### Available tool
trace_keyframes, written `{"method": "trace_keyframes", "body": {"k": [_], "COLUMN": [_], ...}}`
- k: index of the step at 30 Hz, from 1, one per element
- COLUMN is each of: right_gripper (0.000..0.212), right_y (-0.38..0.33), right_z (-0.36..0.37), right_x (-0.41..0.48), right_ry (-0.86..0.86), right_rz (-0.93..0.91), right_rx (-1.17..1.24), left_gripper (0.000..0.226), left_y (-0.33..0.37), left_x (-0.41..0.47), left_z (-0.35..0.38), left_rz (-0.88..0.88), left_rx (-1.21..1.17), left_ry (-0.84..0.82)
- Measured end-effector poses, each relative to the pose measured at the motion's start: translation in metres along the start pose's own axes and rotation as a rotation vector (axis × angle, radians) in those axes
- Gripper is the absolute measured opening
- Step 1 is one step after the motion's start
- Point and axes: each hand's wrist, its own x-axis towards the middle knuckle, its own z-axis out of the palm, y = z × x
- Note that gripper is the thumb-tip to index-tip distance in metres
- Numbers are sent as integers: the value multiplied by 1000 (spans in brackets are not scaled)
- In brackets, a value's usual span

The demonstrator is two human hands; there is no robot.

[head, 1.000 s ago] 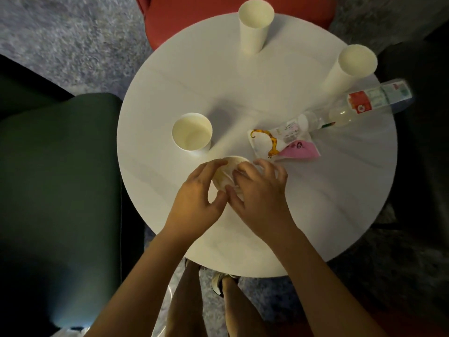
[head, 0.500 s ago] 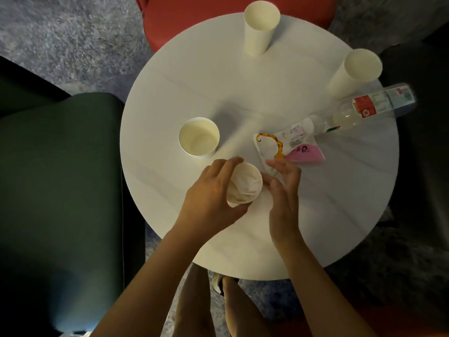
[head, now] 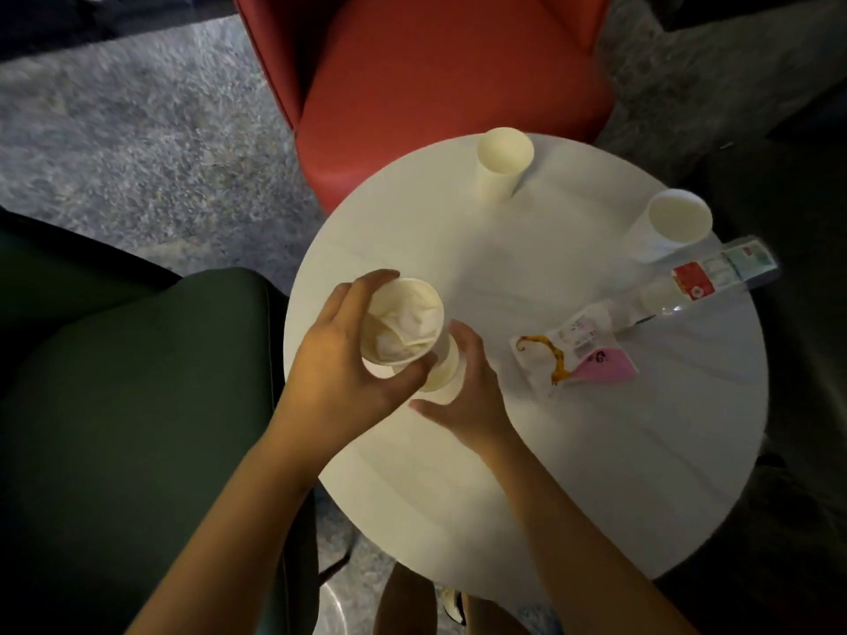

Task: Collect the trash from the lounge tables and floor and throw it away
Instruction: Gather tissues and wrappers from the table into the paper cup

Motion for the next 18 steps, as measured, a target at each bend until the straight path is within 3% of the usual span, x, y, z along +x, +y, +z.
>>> {"method": "trace_keyframes", "body": {"k": [5, 14, 18], "right_gripper": [66, 69, 76], "right_y": [-9, -42, -55], "right_z": [19, 13, 10], "right_x": [20, 38, 56], "right_ry": [262, 345, 291], "right_rz": [-64, -159, -169], "right_rx": [-193, -268, -248], "left_gripper": [72, 75, 76], "left_y": [-23, -47, -53], "left_x": [8, 28, 49], "left_z": [8, 21, 23], "left_rz": [-39, -55, -69], "left_rx": [-30, -93, -95], "left_ry": [-41, -186, -141]}}
